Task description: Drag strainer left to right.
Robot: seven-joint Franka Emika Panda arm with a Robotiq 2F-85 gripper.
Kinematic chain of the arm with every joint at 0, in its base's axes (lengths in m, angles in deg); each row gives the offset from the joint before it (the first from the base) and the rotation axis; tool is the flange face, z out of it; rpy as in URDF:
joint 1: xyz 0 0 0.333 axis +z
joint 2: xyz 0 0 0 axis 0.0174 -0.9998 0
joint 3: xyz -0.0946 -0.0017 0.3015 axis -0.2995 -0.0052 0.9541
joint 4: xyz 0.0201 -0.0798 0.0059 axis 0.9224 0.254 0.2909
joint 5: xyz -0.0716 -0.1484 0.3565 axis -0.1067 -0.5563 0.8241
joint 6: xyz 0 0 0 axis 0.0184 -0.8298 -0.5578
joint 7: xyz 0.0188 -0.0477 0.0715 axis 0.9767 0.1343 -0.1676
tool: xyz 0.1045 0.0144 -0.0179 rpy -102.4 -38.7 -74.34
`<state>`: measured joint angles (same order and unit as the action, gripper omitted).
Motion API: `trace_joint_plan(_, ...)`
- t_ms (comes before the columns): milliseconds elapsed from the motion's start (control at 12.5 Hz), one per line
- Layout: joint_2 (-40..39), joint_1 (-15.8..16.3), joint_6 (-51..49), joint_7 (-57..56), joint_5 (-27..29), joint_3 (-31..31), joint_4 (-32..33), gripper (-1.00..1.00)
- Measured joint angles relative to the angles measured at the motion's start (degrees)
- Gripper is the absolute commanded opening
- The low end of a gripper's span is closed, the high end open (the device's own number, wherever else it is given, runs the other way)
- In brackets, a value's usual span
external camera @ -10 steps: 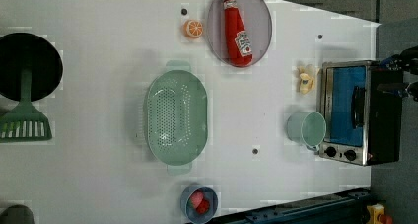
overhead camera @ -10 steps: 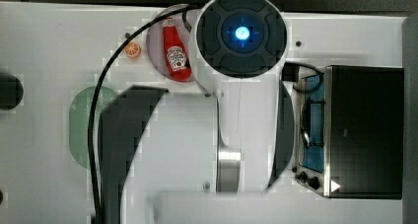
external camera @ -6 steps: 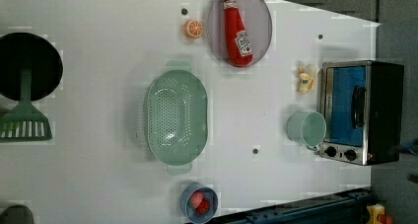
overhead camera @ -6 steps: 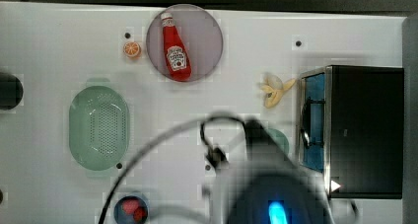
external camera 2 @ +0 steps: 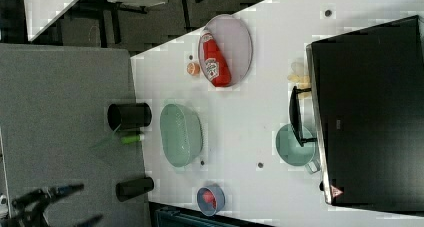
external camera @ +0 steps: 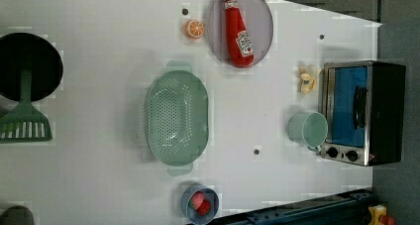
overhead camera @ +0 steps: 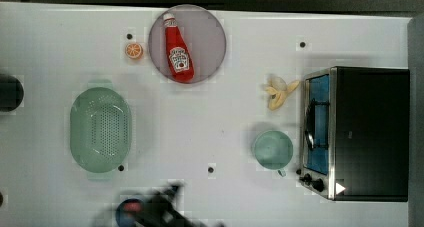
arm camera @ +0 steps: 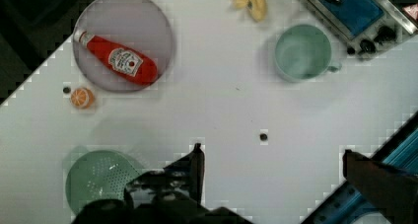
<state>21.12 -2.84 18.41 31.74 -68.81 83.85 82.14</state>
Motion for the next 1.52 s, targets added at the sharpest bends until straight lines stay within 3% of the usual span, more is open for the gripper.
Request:
trace_joint_plan(320,-16.6,0.7,11.3,7.7,-0.5,13.9,2.6,1.0)
trace_joint_plan(640,-35.1,2.2,22.5,26.1,0.0,24.6,4.9,1.0)
trace_joint_plan(1200,-51.9,3.8,39.3,56.8,-2.4,28.1,5.5,1.0)
trace_joint_plan(1520,-63.5,3.3,50.2,65.6,-6.5,26.4,4.7,1.0)
